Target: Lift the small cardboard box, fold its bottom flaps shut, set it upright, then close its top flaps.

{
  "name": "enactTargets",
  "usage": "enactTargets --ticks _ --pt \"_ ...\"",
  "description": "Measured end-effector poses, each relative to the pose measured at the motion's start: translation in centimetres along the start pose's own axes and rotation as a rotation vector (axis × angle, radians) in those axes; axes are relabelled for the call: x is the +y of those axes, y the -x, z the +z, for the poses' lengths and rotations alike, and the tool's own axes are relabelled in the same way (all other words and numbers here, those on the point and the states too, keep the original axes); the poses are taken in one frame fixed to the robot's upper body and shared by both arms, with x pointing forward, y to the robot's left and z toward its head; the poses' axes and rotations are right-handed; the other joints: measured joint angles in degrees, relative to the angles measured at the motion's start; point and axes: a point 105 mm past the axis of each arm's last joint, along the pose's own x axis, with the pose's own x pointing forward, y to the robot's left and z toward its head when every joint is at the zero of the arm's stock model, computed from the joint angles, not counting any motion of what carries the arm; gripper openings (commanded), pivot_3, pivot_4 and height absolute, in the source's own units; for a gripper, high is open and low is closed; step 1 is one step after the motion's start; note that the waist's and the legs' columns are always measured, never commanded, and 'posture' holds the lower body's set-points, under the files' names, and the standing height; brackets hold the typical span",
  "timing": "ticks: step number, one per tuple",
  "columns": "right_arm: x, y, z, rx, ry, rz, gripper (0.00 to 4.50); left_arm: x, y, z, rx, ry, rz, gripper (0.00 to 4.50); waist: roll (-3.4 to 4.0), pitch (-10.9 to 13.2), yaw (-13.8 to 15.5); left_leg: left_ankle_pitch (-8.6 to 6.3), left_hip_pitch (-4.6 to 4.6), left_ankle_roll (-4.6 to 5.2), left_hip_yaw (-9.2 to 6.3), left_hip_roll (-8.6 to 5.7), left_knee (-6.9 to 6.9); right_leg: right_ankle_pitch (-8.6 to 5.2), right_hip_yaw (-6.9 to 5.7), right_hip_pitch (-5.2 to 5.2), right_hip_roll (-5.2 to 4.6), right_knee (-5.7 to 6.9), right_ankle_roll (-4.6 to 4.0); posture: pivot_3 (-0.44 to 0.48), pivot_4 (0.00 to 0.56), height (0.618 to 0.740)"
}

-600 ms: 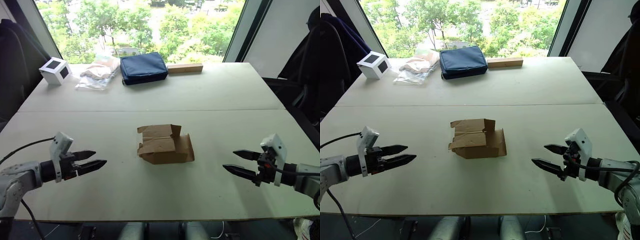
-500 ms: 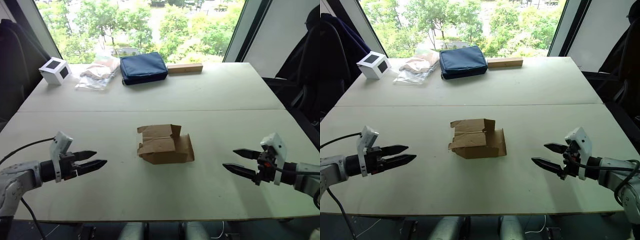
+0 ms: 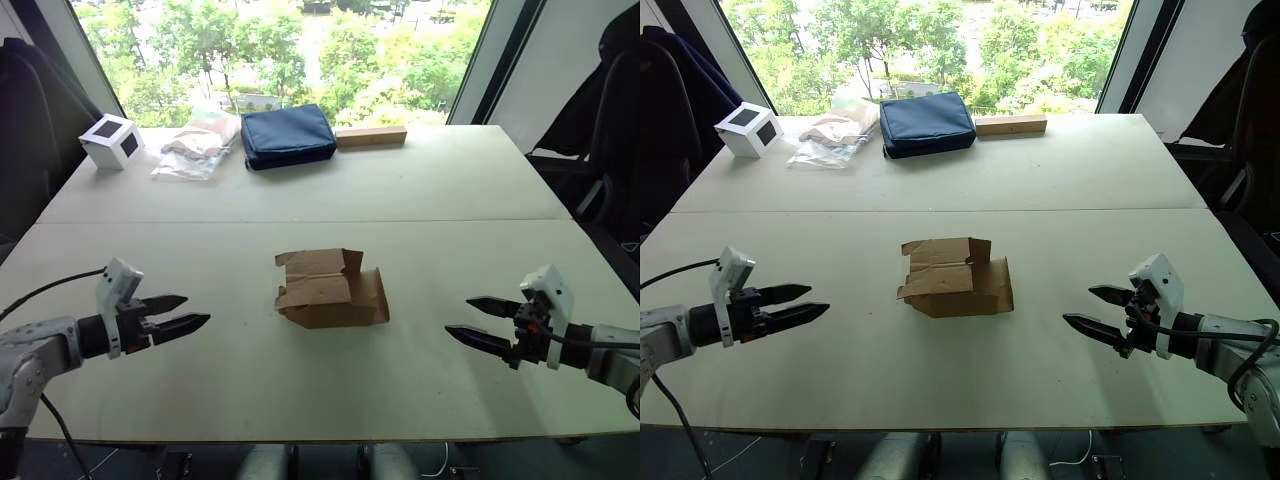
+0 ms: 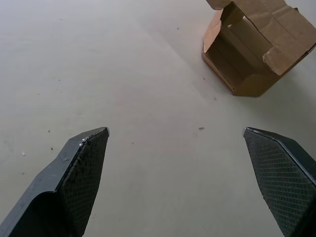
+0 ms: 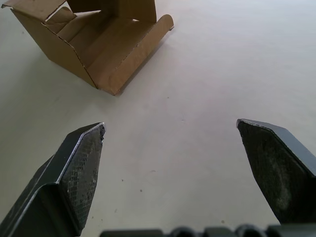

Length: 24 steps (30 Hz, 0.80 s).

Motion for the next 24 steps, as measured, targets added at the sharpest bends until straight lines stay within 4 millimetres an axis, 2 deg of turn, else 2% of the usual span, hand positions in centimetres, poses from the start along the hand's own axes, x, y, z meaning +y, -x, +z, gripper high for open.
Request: enactTargets --ticks 13,17,21,24 --pt "0.0 -0.5 0.2 -0.022 0.009 -0.01 4.5 1.8 0.1 0.1 0.006 -0.115 0.142 4.46 0.0 0.0 0.0 0.0 -0.01 0.0 0.0 0.0 0.0 0.0 0.0 -0.01 0.0 0.0 0.0 0.0 0.15 0.74" --pt "-0.1 -0.7 0.4 -0.034 0.012 -0.015 4.5 2.6 0.3 0.1 0.012 -0.06 0.134 4.46 0.0 0.0 0.0 0.0 -0.01 0.0 0.0 0.0 0.0 0.01 -0.01 -0.02 0.02 0.0 0.01 0.0 0.15 0.74" --pt "-0.3 -0.7 1.7 -0.047 0.093 -0.033 4.5 3.2 0.0 2.1 -0.036 -0.023 0.148 4.46 0.01 0.0 0.1 0.0 -0.02 0.0 0.0 -0.01 0.03 0.09 -0.02 -0.01 0.01 0.01 0.16 0.0 0.15 0.74" --pt "1.1 -0.7 3.2 -0.036 0.212 -0.014 4.5 2.7 -0.4 2.6 -0.044 0.124 0.088 4.46 0.02 0.0 -0.1 0.0 -0.03 0.0 -0.01 0.0 0.01 0.11 -0.05 -0.04 0.07 0.04 0.21 0.0 0.15 0.74"
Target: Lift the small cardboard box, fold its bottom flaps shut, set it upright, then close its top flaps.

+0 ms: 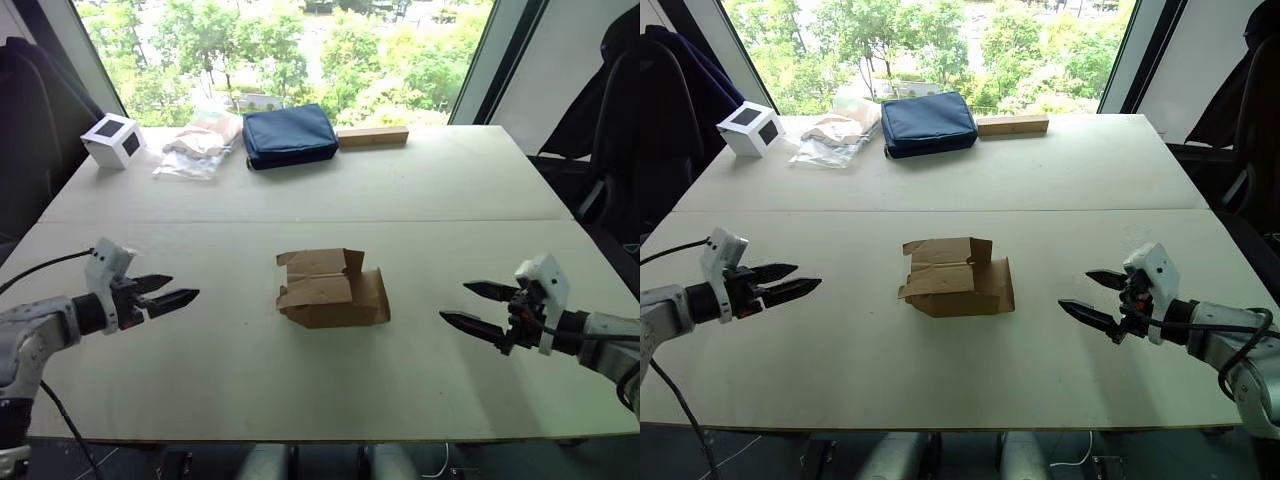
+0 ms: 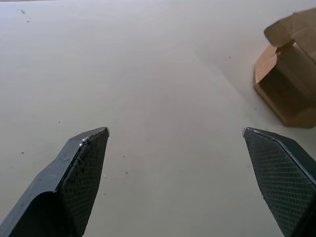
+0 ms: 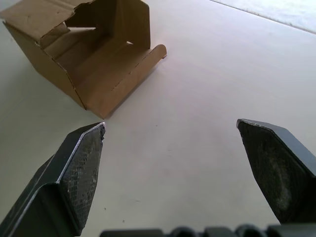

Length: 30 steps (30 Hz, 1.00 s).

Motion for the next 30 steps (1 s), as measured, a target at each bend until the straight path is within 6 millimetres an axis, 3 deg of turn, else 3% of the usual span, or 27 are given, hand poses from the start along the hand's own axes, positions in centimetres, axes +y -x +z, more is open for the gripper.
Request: enactTargets --ticks 4,9,11,13,19,30 --pt "2.5 -0.6 1.9 -0.029 0.07 0.056 4.5 -3.3 -1.0 -0.7 0.075 0.223 -0.22 4.46 -0.01 0.0 -0.1 0.0 0.0 0.0 0.0 0.0 0.02 0.01 0.0 -0.01 0.03 0.06 0.02 0.0 0.15 0.74" --pt "5.5 -1.3 3.3 -0.059 0.104 0.096 4.5 -7.2 -4.5 -0.9 0.094 0.458 -0.479 4.46 -0.08 0.0 0.2 0.01 -0.01 -0.01 -0.1 -0.05 0.15 0.01 -0.1 0.09 0.03 0.05 0.03 0.0 0.15 0.74" --pt "6.1 -1.3 3.4 -0.056 0.11 0.097 4.5 -7.7 -5.8 -0.9 0.106 0.5 -0.502 4.46 -0.17 0.0 0.1 0.01 -0.01 -0.01 -0.1 -0.05 0.15 0.01 -0.1 0.08 0.04 0.06 0.03 0.0 0.15 0.74" --pt "6.5 -1.1 2.7 -0.02 0.1 0.095 4.5 -7.9 -7.4 0.3 0.069 0.545 -0.541 4.46 -0.19 0.0 0.3 0.03 -0.01 -0.03 -0.12 -0.06 0.16 0.01 -0.13 0.09 0.06 0.07 0.03 0.0 0.15 0.74" --pt "6.8 -0.4 2.4 0.013 0.093 0.073 4.5 -8.4 -9.4 0.8 0.084 0.599 -0.585 4.46 -0.2 0.0 -0.2 0.04 0.03 -0.04 -0.05 -0.05 0.14 0.02 -0.11 0.07 0.1 0.09 0.04 0.0 0.15 0.74" --pt "7.5 0.4 3.0 0.012 0.085 0.026 4.5 -9.3 -10.7 0.0 0.152 0.617 -0.634 4.46 -0.21 0.0 0.1 0.04 0.01 -0.04 -0.05 -0.06 0.15 0.02 -0.06 0.08 0.05 0.08 0.03 0.0 0.15 0.74"
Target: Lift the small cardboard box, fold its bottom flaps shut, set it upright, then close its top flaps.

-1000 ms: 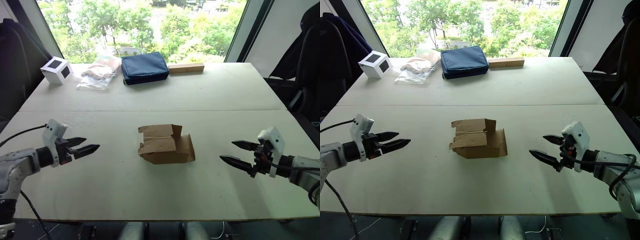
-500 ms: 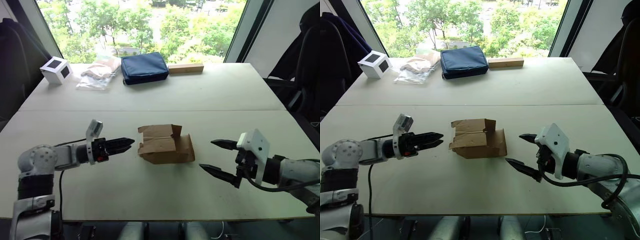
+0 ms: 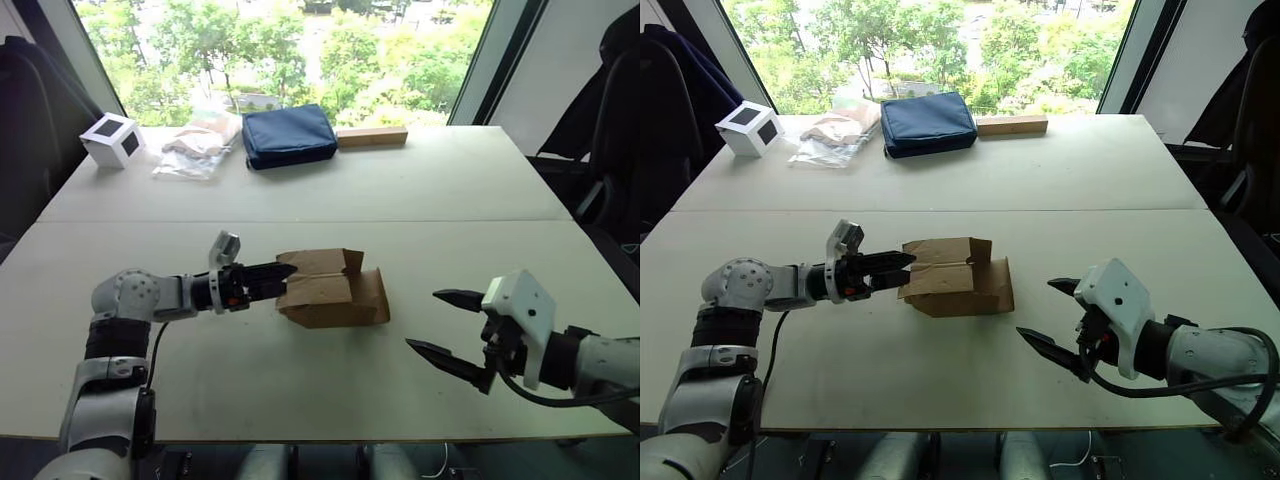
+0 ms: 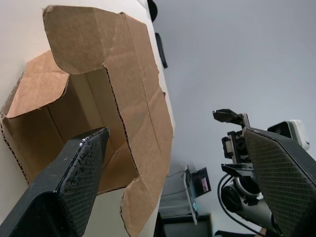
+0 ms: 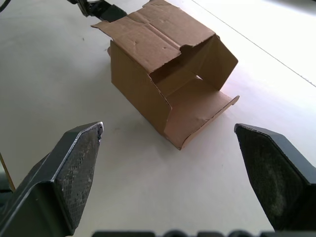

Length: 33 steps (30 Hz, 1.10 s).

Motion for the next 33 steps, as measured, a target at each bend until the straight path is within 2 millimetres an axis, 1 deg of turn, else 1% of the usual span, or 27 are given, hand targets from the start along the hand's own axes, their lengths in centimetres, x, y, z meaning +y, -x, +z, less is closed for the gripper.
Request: enactTargets --ticks 2,5,8,11,13,14,15,18,20,21,23,29,33 --pt "-0.1 0.0 0.1 -0.005 -0.004 -0.013 4.5 0.0 -0.3 0.3 -0.004 -0.002 -0.013 4.46 0.0 0.0 0.0 0.0 0.0 0.0 0.0 0.0 0.0 0.0 0.0 0.0 0.0 0.0 0.0 0.0 0.15 0.74" --pt "-0.1 0.0 0.4 -0.017 -0.004 -0.02 4.5 -0.2 -1.7 0.5 -0.003 0.001 -0.048 4.46 -0.02 0.0 0.1 0.0 -0.02 0.0 0.0 -0.01 0.02 0.0 -0.02 0.02 -0.01 0.0 0.0 0.0 0.15 0.74" --pt "-0.2 0.0 0.4 -0.017 -0.003 -0.028 4.5 0.2 -3.1 0.5 0.007 -0.004 -0.051 4.46 -0.02 0.0 0.0 0.0 -0.02 0.0 0.0 -0.01 0.01 0.0 -0.02 0.0 0.0 0.0 0.0 0.0 0.15 0.74" --pt "-0.2 0.0 0.5 -0.017 -0.002 -0.036 4.5 0.3 -4.0 0.4 0.025 -0.001 -0.063 4.46 -0.04 0.0 -0.1 0.0 -0.02 0.01 0.0 0.0 0.01 0.0 -0.02 -0.01 0.02 0.0 0.01 0.0 0.15 0.74" --pt "-0.3 0.0 0.4 -0.015 -0.004 -0.041 4.5 0.3 -4.4 0.5 0.032 -0.006 -0.064 3.95 -0.04 0.0 -0.1 0.0 -0.01 0.01 0.0 -0.01 0.01 0.0 -0.03 -0.01 0.04 0.01 0.01 0.0 0.15 0.74" --pt "-0.3 0.0 0.4 -0.013 -0.006 -0.042 4.5 0.3 -4.4 0.6 0.033 -0.006 -0.064 3.82 -0.04 0.0 -0.1 0.0 -0.01 0.01 0.0 0.0 0.01 0.0 -0.03 0.0 0.04 0.01 0.01 0.0 0.15 0.74" --pt "-0.3 0.0 0.3 -0.01 -0.009 -0.047 4.5 0.2 -4.5 0.7 0.035 -0.006 -0.075 3.43 -0.04 0.0 0.0 0.01 -0.01 0.01 0.0 -0.01 0.01 0.0 -0.03 0.0 0.04 0.01 0.01 0.0 0.15 0.74" --pt "-0.3 0.0 0.2 -0.009 -0.017 -0.056 4.5 0.3 -4.6 0.7 0.045 -0.01 -0.08 2.04 -0.04 0.0 0.0 0.01 -0.01 0.01 0.0 -0.01 0.01 0.0 -0.04 0.0 0.07 0.01 0.01 0.0 0.15 0.74" --pt "-0.2 -0.1 0.3 -0.029 -0.031 -0.053 4.5 0.4 -4.7 0.6 0.065 -0.009 -0.079 1.24 -0.04 0.0 0.0 0.01 -0.01 0.01 0.0 -0.01 0.01 0.0 -0.04 0.0 0.07 0.01 0.01 0.0 0.15 0.74" --pt "0.0 -0.1 0.4 -0.04 -0.04 -0.047 4.5 0.3 -4.7 0.6 0.069 -0.008 -0.086 0.77 -0.04 0.0 0.0 0.01 -0.01 0.01 0.0 -0.01 0.01 0.0 -0.04 0.0 0.06 0.01 0.01 0.0 0.15 0.74" --pt "0.2 -0.1 0.5 -0.044 -0.046 -0.035 4.5 0.4 -4.5 0.6 0.074 -0.011 -0.084 0.06 -0.04 0.0 -0.1 0.0 -0.01 0.01 0.0 -0.01 0.01 0.0 -0.04 0.0 0.06 0.01 0.01 0.0 0.15 0.74" --pt "0.6 -0.1 0.2 -0.034 -0.064 -0.011 4.5 0.5 -4.3 0.7 0.078 -0.033 -0.079 0.06 -0.04 0.0 0.0 0.01 -0.02 0.02 0.0 -0.01 0.02 0.01 -0.04 0.0 0.07 0.01 0.01 0.0 0.15 0.74" --pt "0.7 -0.2 0.8 -0.07 -0.069 -0.003 4.5 -0.2 -3.7 1.6 0.059 -0.131 -0.091 0.06 -0.05 0.0 -0.1 0.01 -0.01 0.02 0.0 0.0 0.01 0.01 -0.03 0.0 0.03 0.02 0.01 0.0 0.15 0.74"
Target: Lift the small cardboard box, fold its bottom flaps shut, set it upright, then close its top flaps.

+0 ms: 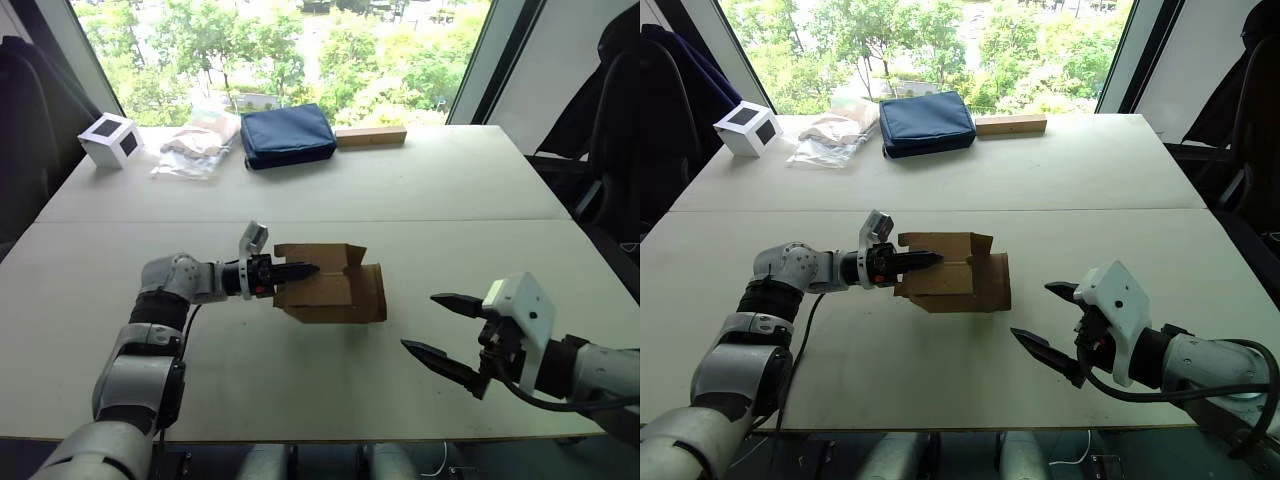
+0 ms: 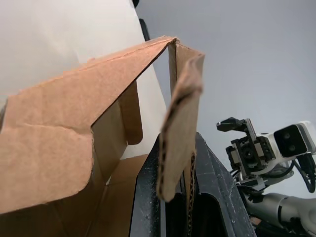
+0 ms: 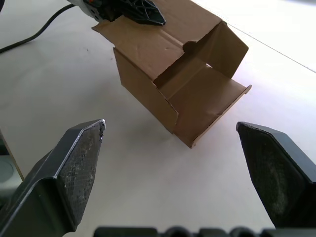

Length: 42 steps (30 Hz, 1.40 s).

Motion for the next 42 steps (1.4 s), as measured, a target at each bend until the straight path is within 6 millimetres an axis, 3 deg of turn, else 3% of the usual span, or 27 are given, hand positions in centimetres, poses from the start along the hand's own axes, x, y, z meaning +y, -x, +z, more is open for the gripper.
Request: enactTargets --ticks 3,6,8,10,14,18,25,33,42 --pt "-1.1 -0.3 2.6 -0.196 -0.063 -0.033 4.5 -2.0 0.4 1.9 -0.014 -0.169 -0.024 0.06 -0.1 0.1 0.0 0.02 -0.01 -0.03 -0.02 0.04 0.01 0.0 0.02 -0.01 -0.02 0.0 0.0 0.0 0.15 0.74" --pt "-3.4 -0.2 4.6 -0.356 -0.137 -0.117 4.5 -6.4 0.7 5.3 -0.031 -0.403 -0.075 0.06 -0.08 0.0 0.1 0.03 -0.09 -0.06 -0.03 0.0 0.01 0.01 0.01 -0.06 -0.04 0.0 0.0 0.0 0.15 0.74" --pt "-4.8 -0.4 5.7 -0.443 -0.181 -0.162 3.96 -9.2 1.5 6.9 -0.046 -0.538 -0.105 0.0 -0.05 0.0 0.0 0.07 -0.07 -0.12 -0.01 -0.01 0.0 0.01 0.01 -0.08 -0.03 -0.01 0.0 0.0 0.15 0.74" --pt "-5.9 -1.0 7.8 -0.56 -0.217 -0.18 3.38 -10.5 1.5 7.4 -0.04 -0.611 -0.14 0.0 -0.01 0.0 -0.3 0.11 -0.07 -0.17 0.04 -0.01 0.0 0.01 0.01 -0.1 -0.01 0.01 0.0 0.0 0.15 0.74" --pt "-7.3 -1.7 12.1 -0.748 -0.243 -0.175 1.81 -12.1 0.9 7.6 0.001 -0.702 -0.187 0.0 0.01 0.1 -0.6 0.1 -0.07 -0.14 0.04 0.01 -0.01 0.01 -0.02 -0.19 0.16 0.13 0.0 0.0 0.15 0.74" --pt "-7.9 -2.0 15.0 -0.841 -0.238 -0.155 0.09 -13.9 0.7 8.3 0.014 -0.793 -0.216 0.0 0.0 0.1 -0.7 0.12 -0.21 -0.16 0.05 0.0 0.01 0.01 -0.02 -0.32 0.19 0.17 0.0 0.0 0.15 0.74" --pt "-8.2 -4.2 16.2 -0.799 -0.176 -0.167 0.02 -14.3 0.8 8.3 0.026 -0.818 -0.234 0.0 0.0 0.1 -1.6 0.1 -0.39 -0.09 0.13 -0.02 0.18 0.0 0.05 -0.69 0.21 0.81 -0.01 0.0 0.15 0.74" --pt "-7.6 -6.6 15.5 -0.707 -0.115 -0.149 0.02 -14.7 0.6 8.1 0.04 -0.84 -0.245 0.0 0.0 0.1 -1.7 0.1 -0.45 -0.1 0.13 0.01 0.2 -0.01 0.11 -0.77 0.29 0.88 -0.02 0.0 0.15 0.74" --pt "-4.0 -7.8 15.4 -0.714 -0.152 -0.027 0.02 -14.4 0.6 8.3 0.027 -0.836 -0.221 0.0 0.0 0.1 -1.7 0.1 -0.45 -0.1 0.1 0.02 0.21 -0.01 0.12 -0.79 0.3 0.91 -0.02 0.0 0.15 0.74"
